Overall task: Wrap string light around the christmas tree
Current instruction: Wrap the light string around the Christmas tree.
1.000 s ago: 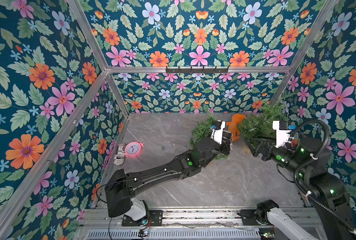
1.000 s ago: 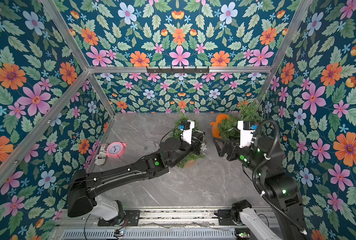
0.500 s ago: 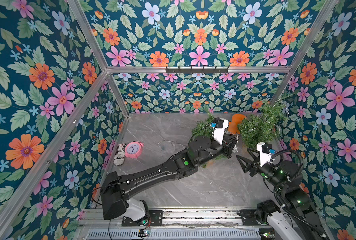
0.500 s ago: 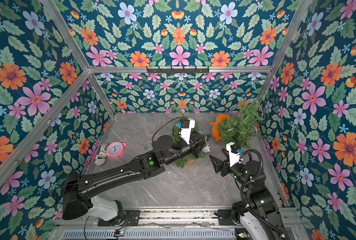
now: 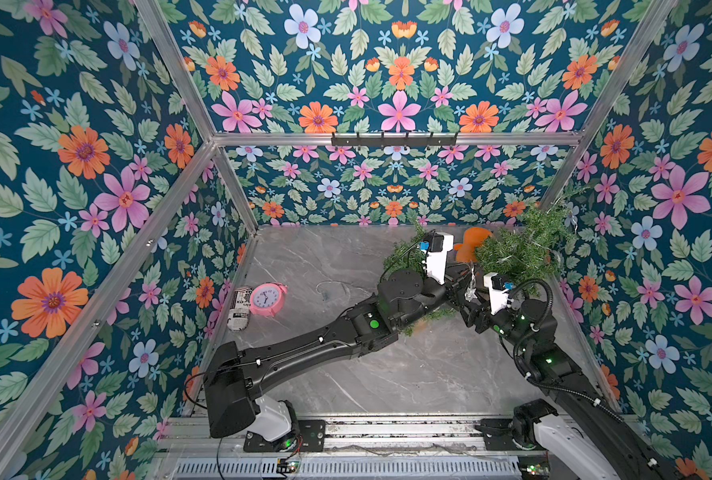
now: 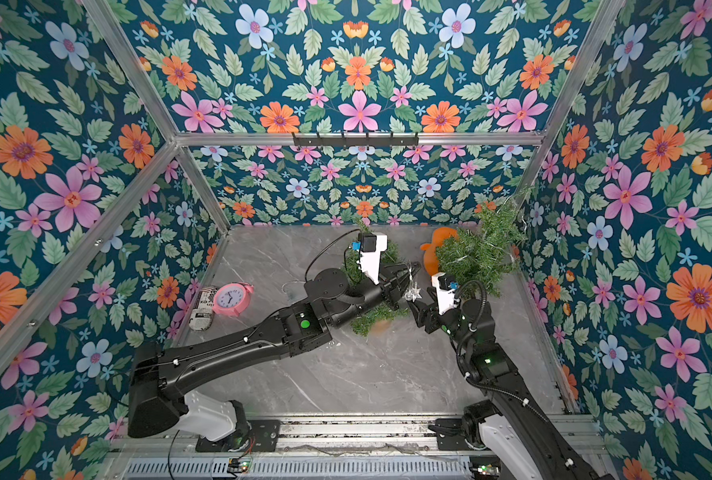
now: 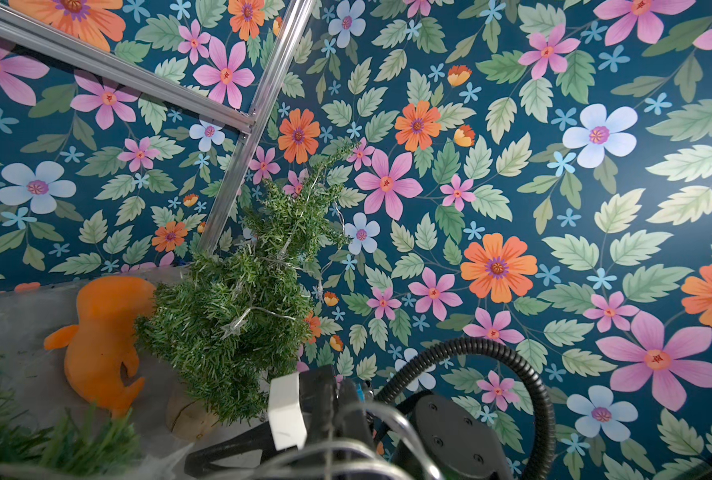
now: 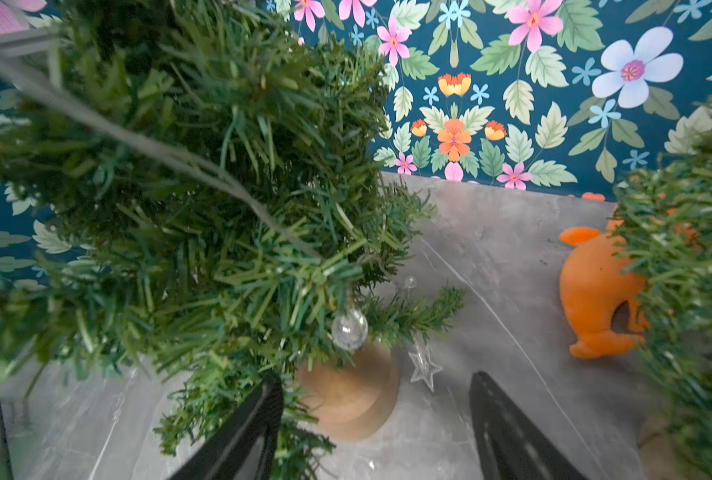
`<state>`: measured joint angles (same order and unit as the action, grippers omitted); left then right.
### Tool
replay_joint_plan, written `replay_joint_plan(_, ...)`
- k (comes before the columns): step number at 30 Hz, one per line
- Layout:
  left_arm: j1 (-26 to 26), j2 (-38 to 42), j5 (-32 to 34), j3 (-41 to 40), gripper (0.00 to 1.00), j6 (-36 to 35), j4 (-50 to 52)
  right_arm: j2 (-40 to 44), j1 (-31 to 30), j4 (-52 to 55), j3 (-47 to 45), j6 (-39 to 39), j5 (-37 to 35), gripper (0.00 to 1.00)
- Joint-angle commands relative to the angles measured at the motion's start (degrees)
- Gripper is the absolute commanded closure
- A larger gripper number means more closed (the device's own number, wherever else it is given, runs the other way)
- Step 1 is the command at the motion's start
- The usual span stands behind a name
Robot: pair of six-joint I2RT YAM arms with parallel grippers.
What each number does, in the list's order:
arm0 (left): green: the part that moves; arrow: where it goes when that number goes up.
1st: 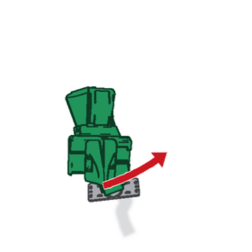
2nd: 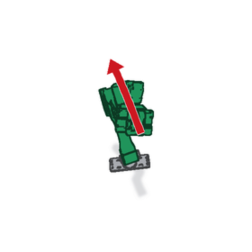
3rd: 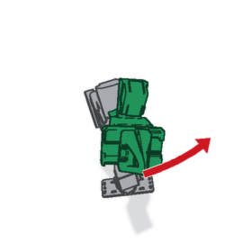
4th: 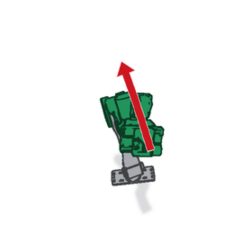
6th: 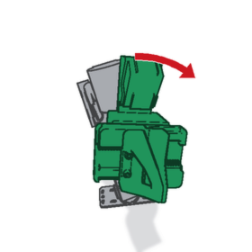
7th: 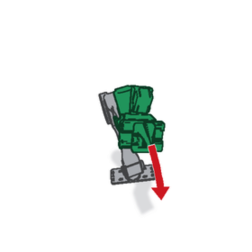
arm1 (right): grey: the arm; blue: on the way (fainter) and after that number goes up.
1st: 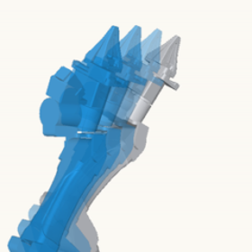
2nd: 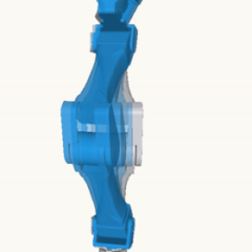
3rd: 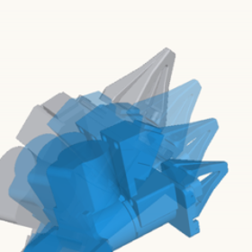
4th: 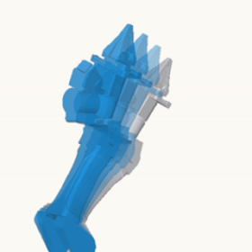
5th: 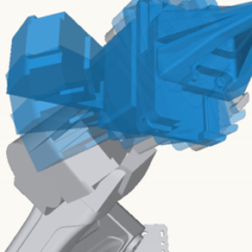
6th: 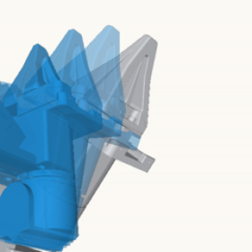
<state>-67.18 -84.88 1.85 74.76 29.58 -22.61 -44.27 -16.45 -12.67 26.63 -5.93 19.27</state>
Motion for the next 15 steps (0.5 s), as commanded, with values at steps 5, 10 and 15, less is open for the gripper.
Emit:
replay_joint_plan(5,0.03,0.88,0.53,-0.22,1.0,0.38,-1.74,-4.56,0.02,-7.4,1.33,-0.75,0.77,0.34)
replay_joint_plan(10,-0.1,0.9,0.26,-0.25,1.0,0.74,-1.82,-7.4,-0.07,-7.11,2.02,0.02,2.55,0.34)
replay_joint_plan(15,-0.03,0.97,0.0,-0.32,1.0,1.12,-2.21,-9.92,-0.04,-8.27,2.09,0.64,3.75,0.42)
